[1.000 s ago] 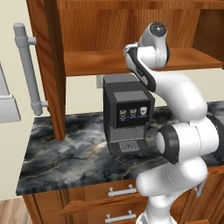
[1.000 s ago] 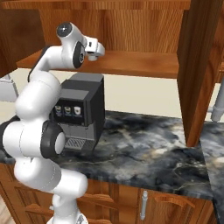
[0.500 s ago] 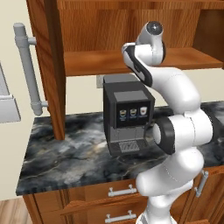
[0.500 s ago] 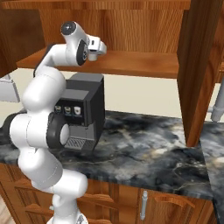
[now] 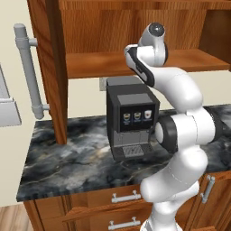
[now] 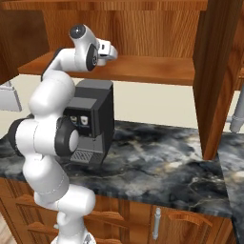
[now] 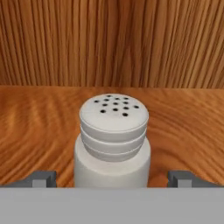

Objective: Move the shaker and mustard from the cabinet to the dining counter.

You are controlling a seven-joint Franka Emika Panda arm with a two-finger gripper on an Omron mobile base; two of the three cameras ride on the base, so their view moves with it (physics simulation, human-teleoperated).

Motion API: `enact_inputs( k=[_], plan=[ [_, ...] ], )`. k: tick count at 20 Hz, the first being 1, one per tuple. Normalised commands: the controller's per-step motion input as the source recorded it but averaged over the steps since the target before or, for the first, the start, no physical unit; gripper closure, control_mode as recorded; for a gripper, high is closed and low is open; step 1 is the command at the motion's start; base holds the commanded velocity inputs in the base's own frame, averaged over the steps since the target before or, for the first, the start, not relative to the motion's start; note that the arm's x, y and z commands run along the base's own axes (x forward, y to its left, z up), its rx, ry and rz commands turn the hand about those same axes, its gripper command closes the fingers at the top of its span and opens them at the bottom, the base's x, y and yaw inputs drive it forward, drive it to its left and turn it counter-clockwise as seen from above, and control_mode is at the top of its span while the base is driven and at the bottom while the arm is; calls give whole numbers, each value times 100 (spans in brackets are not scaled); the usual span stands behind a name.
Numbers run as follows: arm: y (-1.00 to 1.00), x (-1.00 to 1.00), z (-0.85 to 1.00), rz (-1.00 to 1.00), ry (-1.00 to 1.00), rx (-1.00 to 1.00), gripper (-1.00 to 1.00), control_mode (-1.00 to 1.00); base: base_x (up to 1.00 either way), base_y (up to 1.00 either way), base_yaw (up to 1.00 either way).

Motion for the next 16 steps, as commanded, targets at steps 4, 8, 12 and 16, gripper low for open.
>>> enact_inputs(
  k=[4,8,12,16],
  plan=[
    [0,10,-7,0,0,0,100,-100,0,0,0],
    [0,0,0,0,0,0,100,-100,0,0,0],
    [0,0,0,0,-1,0,100,-100,0,0,0],
    [0,0,0,0,-3,0,100,-100,0,0,0]
  ],
)
